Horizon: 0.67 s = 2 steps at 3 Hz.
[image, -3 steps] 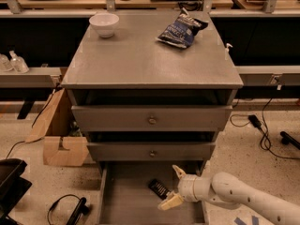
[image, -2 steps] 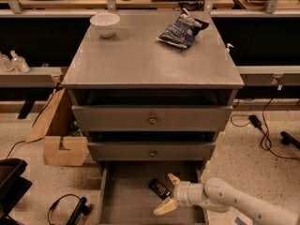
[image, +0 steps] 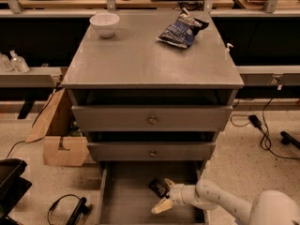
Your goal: Pick rxbar chocolate from bottom drawer and place on counter
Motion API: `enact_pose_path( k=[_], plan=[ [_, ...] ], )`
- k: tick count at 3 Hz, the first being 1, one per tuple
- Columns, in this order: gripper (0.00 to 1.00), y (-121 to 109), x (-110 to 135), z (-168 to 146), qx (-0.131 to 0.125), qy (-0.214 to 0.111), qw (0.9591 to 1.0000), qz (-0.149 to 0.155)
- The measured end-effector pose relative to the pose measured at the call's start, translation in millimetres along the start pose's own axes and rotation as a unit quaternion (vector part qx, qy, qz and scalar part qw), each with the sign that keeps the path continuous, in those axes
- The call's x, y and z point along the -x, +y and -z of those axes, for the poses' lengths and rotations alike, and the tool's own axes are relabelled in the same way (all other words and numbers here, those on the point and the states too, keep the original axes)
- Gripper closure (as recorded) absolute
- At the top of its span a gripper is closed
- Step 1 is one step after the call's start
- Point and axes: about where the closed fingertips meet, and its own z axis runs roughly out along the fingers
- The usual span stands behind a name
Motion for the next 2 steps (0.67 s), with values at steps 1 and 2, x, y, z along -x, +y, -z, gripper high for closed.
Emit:
enact_pose_path(
  k=[1, 2],
  plan=[
    [0.00, -35.0, -14.5, -10.9, -0.017, 0.012, 0.9997, 0.009],
    [0.00, -64.9, -22.7, -14.6, -0.045, 0.045, 0.9974, 0.033]
  ],
)
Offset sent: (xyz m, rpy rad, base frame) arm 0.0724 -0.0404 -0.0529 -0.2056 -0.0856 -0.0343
